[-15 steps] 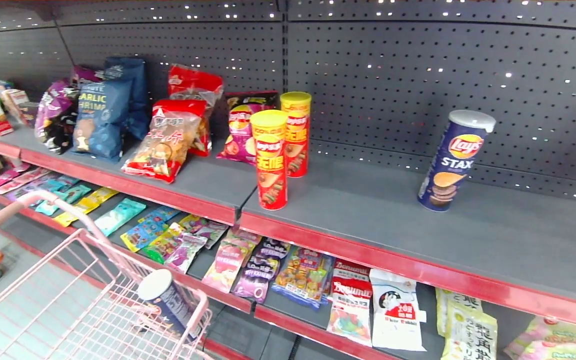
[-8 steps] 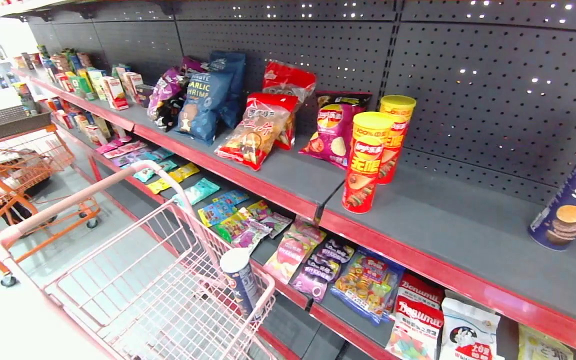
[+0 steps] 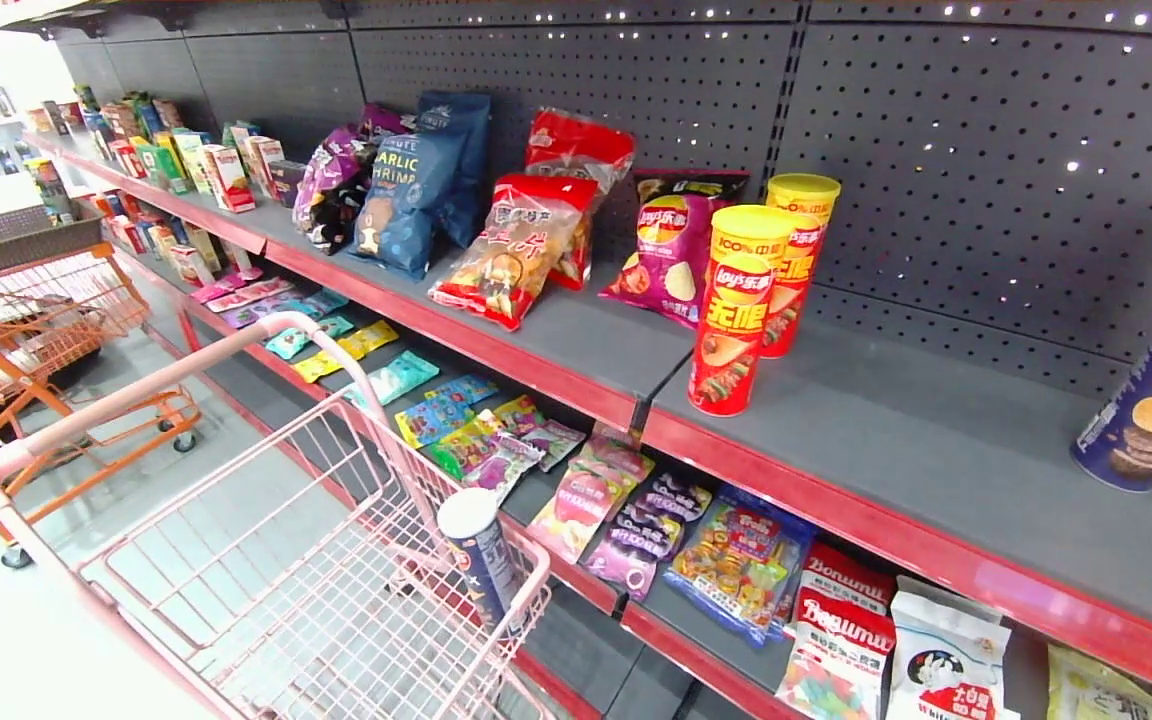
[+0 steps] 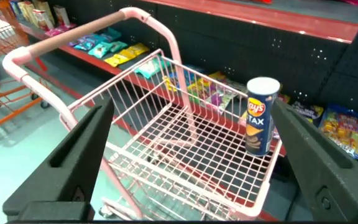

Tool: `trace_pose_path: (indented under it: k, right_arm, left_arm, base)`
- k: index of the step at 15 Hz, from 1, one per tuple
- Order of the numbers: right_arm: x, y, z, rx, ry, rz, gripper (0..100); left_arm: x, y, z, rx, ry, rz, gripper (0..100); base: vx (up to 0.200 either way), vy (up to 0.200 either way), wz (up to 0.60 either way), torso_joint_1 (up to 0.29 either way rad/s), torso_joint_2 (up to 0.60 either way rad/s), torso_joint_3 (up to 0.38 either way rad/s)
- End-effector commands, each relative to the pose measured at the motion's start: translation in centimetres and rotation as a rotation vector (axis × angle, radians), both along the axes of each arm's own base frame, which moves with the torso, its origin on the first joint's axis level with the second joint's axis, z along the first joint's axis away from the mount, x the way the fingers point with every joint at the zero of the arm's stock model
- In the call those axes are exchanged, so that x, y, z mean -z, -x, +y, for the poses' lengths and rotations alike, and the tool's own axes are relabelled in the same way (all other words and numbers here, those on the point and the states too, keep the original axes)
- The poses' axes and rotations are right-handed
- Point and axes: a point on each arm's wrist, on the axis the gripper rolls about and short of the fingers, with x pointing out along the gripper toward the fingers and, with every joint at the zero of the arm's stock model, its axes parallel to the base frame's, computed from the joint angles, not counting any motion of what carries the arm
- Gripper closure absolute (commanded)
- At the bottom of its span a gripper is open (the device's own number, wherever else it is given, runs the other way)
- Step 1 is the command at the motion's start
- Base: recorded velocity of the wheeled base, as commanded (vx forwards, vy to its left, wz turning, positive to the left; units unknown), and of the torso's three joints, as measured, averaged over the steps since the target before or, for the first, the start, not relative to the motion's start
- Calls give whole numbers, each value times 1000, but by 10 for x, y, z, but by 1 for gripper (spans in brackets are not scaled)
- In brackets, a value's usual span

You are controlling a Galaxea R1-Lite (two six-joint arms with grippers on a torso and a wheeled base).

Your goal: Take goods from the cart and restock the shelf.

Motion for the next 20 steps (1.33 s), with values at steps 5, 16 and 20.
trace_pose_path:
  k: [5, 16, 20]
  right_arm:
    - [0, 0, 0, 0, 0, 1, 0]
    - [0, 0, 0, 0, -3, 1, 0]
    - [0, 0, 0, 0, -4, 1, 0]
  left_arm:
    - [0, 0, 0, -2, 0, 0, 0]
    - [0, 0, 0, 0, -1, 2, 0]
    - [-1, -1, 0, 6, -4, 17, 0]
  base:
    - [0, 0, 0, -148, 365, 222]
    - [0, 0, 0, -185, 507, 317]
    - [0, 0, 0, -84, 270, 181]
